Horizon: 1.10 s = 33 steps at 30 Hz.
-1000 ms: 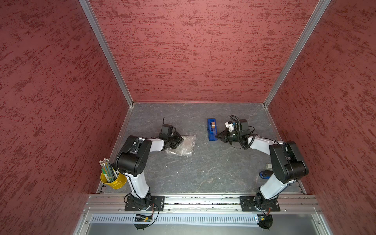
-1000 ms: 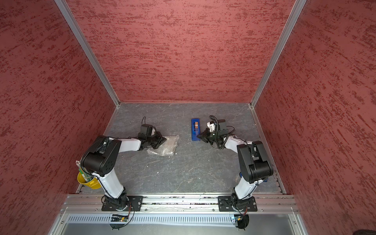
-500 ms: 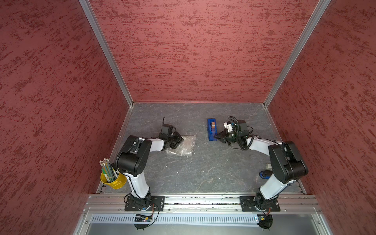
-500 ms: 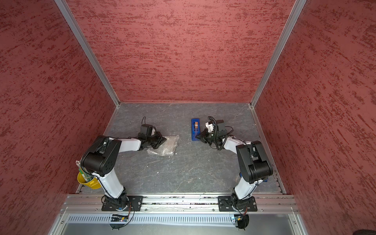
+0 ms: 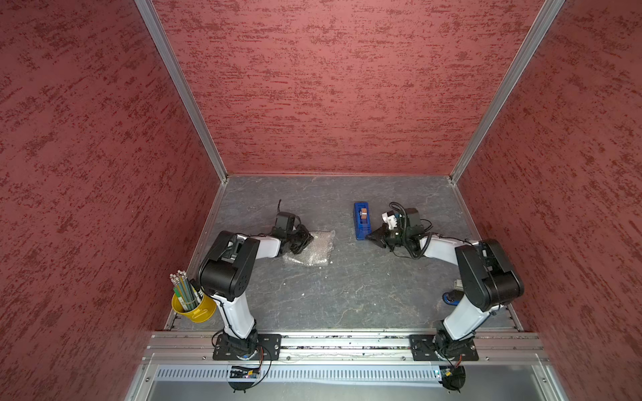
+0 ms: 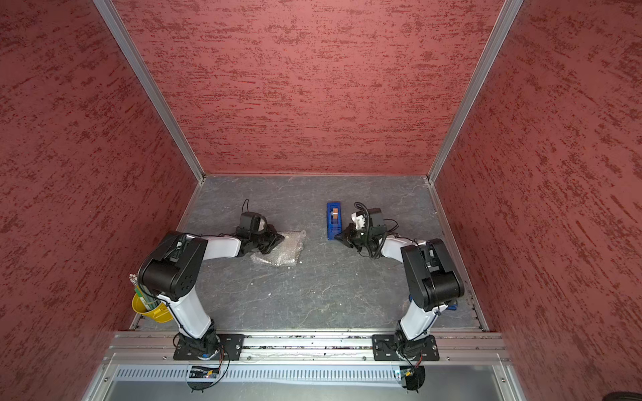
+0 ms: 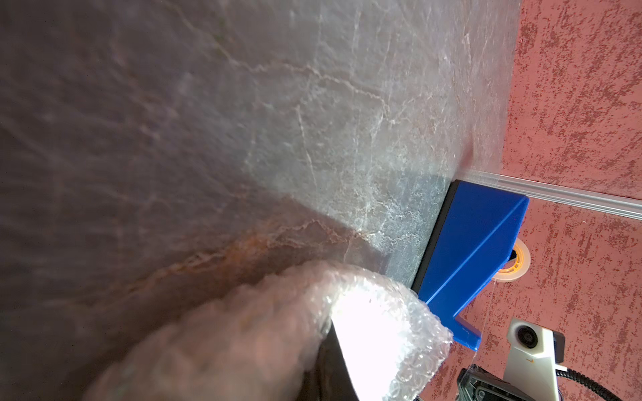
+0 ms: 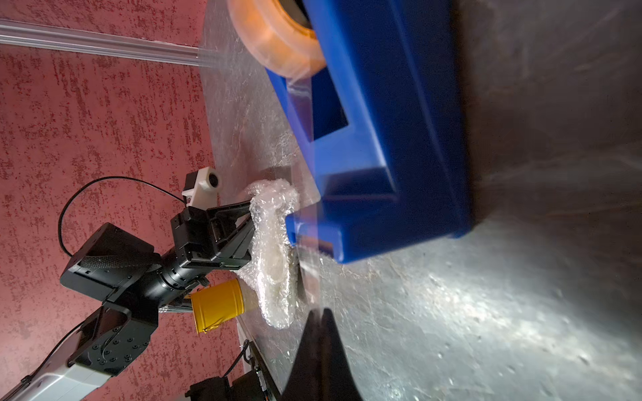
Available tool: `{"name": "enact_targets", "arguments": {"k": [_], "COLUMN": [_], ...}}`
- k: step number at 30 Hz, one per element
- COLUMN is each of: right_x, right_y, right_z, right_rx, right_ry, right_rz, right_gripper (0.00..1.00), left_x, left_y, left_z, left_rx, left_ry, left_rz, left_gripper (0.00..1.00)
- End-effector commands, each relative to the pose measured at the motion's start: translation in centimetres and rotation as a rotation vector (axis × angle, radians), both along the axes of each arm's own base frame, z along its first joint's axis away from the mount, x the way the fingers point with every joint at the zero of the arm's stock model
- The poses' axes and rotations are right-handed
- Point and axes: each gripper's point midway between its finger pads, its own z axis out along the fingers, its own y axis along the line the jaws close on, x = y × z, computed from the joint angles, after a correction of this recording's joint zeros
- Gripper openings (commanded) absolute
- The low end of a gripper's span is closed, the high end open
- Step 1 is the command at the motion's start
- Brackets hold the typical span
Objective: Wrap dinner plates in bubble wrap
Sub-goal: Tear off the tape using the Tape Cutter.
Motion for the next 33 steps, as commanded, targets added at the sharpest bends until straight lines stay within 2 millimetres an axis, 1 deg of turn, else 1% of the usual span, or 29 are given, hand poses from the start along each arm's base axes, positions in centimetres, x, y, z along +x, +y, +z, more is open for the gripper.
{"name": "enact_targets", "arguments": {"k": [1, 3, 8, 13, 15, 21, 24, 29, 33], "right_x": [-1.4, -1.5, -1.5, -1.0, -0.7, 0.5, 0.8, 0.7, 0.5], "right_y": [0.6, 0.6, 0.0, -0.9, -1.3, -2.6, -3.2, -3.8, -4.5], "right_z": [-1.0, -1.0, -2.2, -4.6, -5.2, -4.9, -3.7, -3.0, -3.3], "right_rx": [0.001, -0.001, -0.069, -0.181, -0.221, -0.296, -0.31, -0.346, -0.386], "right_ry": [0.038, 0.038, 0.045, 0.056, 0.053, 0.002, -0.052, -0.069, -0.068], "right_rz": [0.033, 0.034, 0.019, 0.0, -0.015, -0.088, -0.12, -0.134, -0.138], "right_gripper": [0.0, 0.0, 0.0, 0.0, 0.0, 0.0, 0.0, 0.0, 0.0], "left_x": [-3.5, -3.6, -3.6, -3.7, -3.7, -3.8, -3.7, -3.8, -3.8], "left_y": [1.0, 1.0, 0.9, 0.9, 0.9, 0.9, 1.0, 1.0, 1.1], "left_z": [-4.5, -4.5, -4.7, -4.7, -4.7, -4.7, -4.6, -4.6, -4.7], "left_rx": [0.073, 0.072, 0.069, 0.068, 0.069, 0.068, 0.065, 0.069, 0.063], "left_ry": [0.163, 0.164, 0.168, 0.17, 0.17, 0.17, 0.169, 0.168, 0.17], "left_rz": [-0.005, -0.007, -0.005, -0.006, -0.006, -0.006, -0.005, -0.009, -0.004], "left_gripper": [0.0, 0.0, 0.0, 0.0, 0.0, 0.0, 0.0, 0.0, 0.0]}}
